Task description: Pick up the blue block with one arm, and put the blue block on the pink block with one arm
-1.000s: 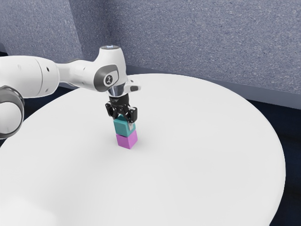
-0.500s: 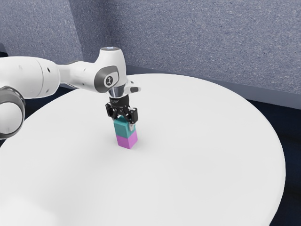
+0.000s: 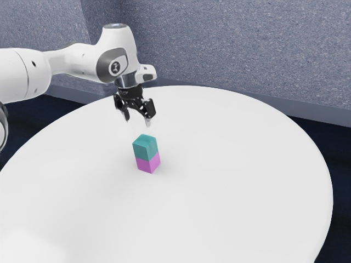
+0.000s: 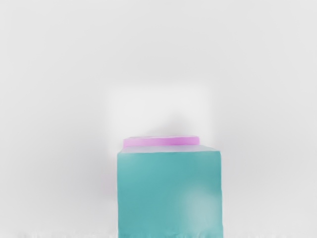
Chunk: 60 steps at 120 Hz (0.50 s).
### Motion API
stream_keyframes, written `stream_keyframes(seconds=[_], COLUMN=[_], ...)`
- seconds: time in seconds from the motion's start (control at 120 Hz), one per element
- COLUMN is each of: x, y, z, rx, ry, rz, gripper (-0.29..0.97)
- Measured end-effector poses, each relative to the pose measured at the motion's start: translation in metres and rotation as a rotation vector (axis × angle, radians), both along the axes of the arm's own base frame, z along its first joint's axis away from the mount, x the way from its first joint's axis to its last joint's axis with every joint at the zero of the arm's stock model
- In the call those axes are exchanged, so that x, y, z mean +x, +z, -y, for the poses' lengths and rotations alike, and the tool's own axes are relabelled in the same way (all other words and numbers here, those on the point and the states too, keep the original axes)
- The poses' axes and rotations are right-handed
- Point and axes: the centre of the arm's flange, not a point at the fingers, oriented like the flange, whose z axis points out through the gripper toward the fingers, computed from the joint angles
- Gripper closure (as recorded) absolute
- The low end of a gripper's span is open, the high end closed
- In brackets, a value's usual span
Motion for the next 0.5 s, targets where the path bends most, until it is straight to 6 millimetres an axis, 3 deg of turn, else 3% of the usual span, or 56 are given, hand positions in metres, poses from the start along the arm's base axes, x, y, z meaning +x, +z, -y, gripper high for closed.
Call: stream_keyframes(seconds=[0.083, 0.175, 0.5], x=[-0.011, -0.025, -0.035], y=[0.028, 0.045, 0.054], z=[0.003, 0.01, 0.014], rx=[0.004, -0.009, -0.02], ry=[0.003, 0.012, 0.04], rz=[0.006, -0.019, -0.053], gripper=[0.01, 0.01, 0.0])
